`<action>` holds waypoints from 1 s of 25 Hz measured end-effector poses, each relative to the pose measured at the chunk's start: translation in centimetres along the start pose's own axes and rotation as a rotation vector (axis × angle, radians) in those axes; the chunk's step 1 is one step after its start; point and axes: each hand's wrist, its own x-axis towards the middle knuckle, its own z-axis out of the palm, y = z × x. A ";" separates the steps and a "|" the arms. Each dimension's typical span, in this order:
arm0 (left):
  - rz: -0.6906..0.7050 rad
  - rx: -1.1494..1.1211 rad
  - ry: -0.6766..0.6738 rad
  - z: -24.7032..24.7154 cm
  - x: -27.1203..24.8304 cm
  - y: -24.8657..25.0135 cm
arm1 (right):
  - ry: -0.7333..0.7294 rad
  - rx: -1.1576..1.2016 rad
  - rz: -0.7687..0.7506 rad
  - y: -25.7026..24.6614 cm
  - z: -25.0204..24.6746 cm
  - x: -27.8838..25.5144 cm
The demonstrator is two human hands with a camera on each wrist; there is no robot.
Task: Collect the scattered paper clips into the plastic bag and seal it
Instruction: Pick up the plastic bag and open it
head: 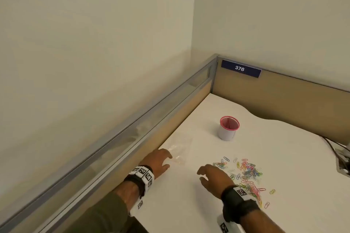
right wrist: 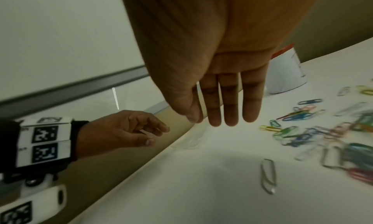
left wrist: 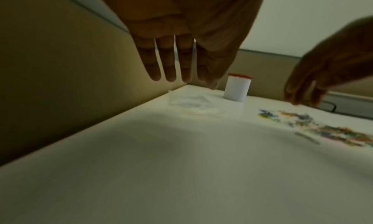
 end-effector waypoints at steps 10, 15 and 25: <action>0.144 0.231 -0.170 1.6 7.1 -3.0 | -0.099 -0.222 0.089 -3.8 2.4 11.5; 0.182 0.348 -0.162 1.6 7.7 -2.3 | -0.089 -0.267 0.081 -3.1 3.1 12.4; -0.006 0.081 -0.057 0.2 8.4 -0.7 | 0.071 0.026 0.110 -1.1 2.4 11.4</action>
